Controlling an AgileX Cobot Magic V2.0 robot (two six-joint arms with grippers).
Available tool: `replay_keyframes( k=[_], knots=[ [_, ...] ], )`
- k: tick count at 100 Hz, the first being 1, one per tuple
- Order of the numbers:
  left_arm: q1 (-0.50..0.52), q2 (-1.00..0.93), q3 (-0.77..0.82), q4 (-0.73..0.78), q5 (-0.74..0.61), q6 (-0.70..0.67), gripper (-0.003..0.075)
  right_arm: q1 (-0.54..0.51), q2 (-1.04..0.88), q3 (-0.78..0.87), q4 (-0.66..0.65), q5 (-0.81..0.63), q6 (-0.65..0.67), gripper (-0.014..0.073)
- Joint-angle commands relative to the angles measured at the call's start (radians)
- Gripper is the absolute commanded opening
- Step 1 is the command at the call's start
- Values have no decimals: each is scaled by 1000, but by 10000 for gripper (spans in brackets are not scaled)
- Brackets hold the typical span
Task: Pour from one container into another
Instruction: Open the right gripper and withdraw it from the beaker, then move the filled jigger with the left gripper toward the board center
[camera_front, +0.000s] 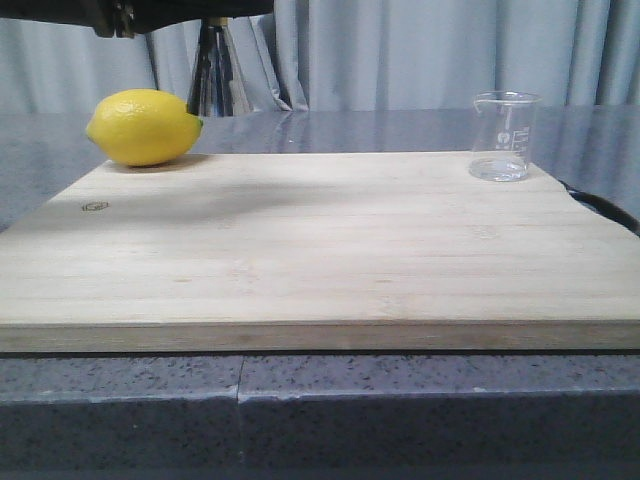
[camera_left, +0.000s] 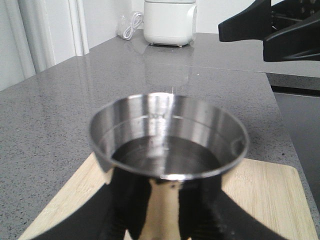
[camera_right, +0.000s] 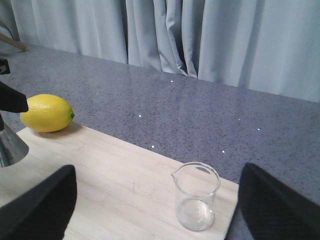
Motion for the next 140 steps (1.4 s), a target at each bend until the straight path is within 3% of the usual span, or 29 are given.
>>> replay_keyframes(
  k=[1, 60, 89, 140],
  knots=[
    [-10, -44, -32, -93, 93, -8, 228, -4, -10, -25, 12, 24, 3, 597],
    [-49, -30, -44, -93, 102, -4, 228, -4, -10, -25, 12, 31, 3, 597],
    [-104, 46, -129, -93, 102, -4, 228, -4, -10, -25, 12, 31, 3, 597],
    [-108, 191, -182, -93, 99, -4, 228, -4, -10, -25, 12, 18, 3, 597]
  ],
)
